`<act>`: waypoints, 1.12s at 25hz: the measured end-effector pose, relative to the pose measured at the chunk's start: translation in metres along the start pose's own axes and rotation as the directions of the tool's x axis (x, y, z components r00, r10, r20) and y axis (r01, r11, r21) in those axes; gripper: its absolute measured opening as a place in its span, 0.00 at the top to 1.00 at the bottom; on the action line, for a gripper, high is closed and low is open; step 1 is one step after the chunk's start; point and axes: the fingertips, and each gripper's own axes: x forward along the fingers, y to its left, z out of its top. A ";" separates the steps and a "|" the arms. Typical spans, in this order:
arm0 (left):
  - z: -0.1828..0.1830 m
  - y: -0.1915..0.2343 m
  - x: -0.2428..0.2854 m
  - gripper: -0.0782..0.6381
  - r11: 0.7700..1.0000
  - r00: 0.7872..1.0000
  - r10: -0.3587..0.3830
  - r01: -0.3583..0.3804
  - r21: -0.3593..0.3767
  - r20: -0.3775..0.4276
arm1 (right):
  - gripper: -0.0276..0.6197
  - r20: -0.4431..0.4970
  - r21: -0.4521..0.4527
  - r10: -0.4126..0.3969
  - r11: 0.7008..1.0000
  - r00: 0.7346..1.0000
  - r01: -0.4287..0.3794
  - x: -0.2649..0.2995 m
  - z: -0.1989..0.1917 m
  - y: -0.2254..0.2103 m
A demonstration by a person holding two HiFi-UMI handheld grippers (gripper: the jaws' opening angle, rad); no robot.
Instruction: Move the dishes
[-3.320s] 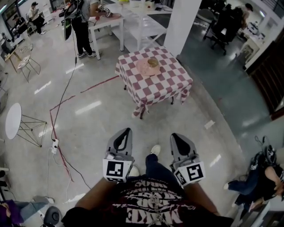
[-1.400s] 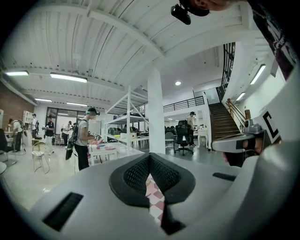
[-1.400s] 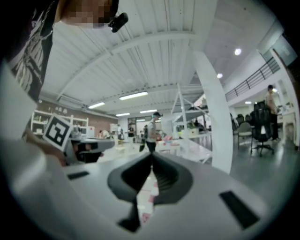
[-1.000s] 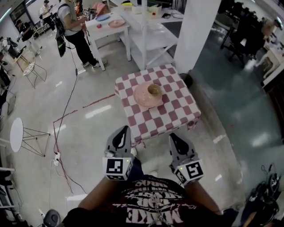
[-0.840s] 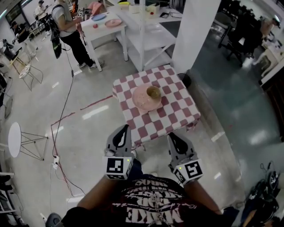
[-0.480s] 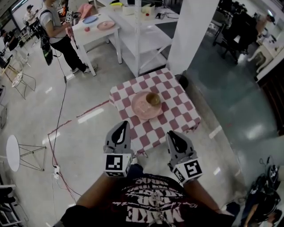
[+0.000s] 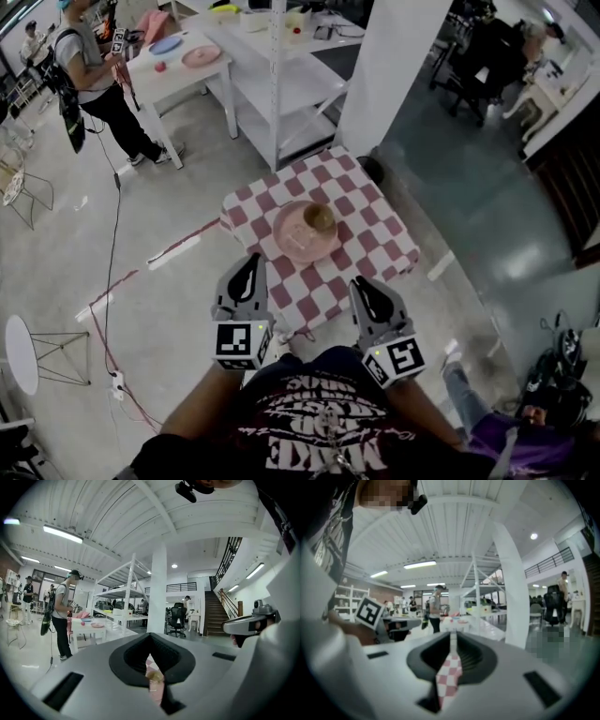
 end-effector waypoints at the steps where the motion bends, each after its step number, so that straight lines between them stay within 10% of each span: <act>1: -0.004 0.003 0.001 0.86 1.000 1.000 -0.003 0.003 -0.010 -0.007 | 0.88 -0.010 -0.001 0.003 1.000 1.000 -0.003 0.002 -0.003 0.001; 5: -0.009 0.008 0.006 0.86 0.999 1.000 -0.011 0.010 -0.039 -0.016 | 0.74 -0.034 0.018 0.018 1.000 0.999 -0.017 0.013 -0.005 0.002; 28: -0.081 0.037 0.116 0.86 0.995 0.962 0.086 -0.098 -0.034 -0.261 | 0.63 -0.219 0.121 0.126 0.987 0.967 -0.101 0.157 -0.075 -0.103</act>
